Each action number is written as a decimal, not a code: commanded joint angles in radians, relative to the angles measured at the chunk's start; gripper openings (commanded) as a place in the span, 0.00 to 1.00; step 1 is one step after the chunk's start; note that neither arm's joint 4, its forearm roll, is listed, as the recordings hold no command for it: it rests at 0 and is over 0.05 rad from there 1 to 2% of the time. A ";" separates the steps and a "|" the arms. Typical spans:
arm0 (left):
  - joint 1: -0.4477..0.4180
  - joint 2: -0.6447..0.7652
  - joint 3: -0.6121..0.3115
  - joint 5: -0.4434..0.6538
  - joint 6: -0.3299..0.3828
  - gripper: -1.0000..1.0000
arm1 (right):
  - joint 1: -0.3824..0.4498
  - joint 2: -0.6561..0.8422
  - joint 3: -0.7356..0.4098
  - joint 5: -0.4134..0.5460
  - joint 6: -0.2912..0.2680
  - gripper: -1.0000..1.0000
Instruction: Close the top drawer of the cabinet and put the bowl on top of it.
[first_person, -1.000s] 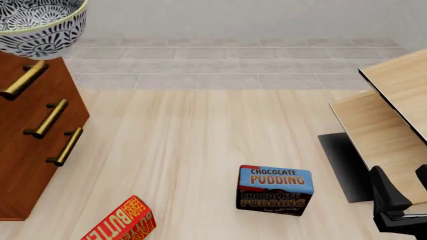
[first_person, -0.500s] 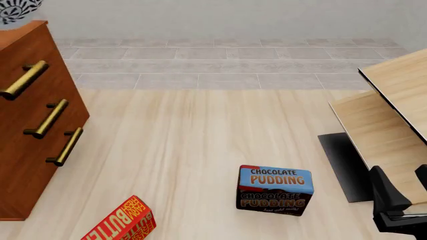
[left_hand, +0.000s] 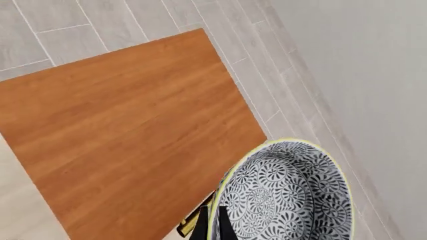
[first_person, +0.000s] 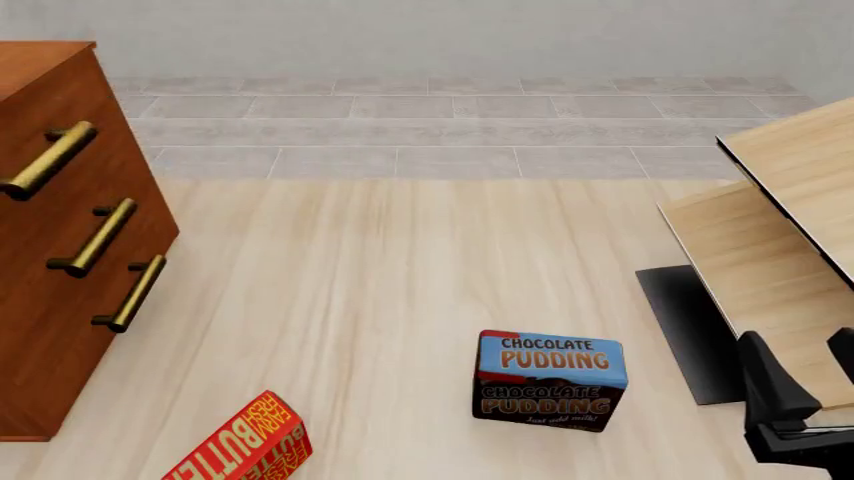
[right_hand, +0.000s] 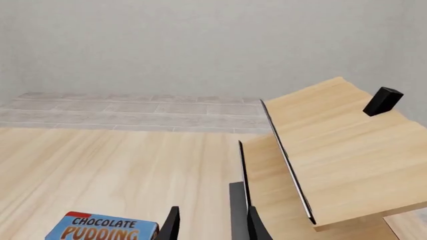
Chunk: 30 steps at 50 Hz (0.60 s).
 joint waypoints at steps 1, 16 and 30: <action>0.076 0.019 -0.022 0.000 -0.021 0.00 | 0.002 0.008 0.000 -0.005 0.000 1.00; 0.144 0.065 -0.013 0.000 0.000 0.00 | 0.001 0.014 0.000 -0.010 0.001 1.00; 0.182 0.097 0.038 0.000 -0.010 0.00 | 0.000 0.006 0.000 -0.003 0.002 1.00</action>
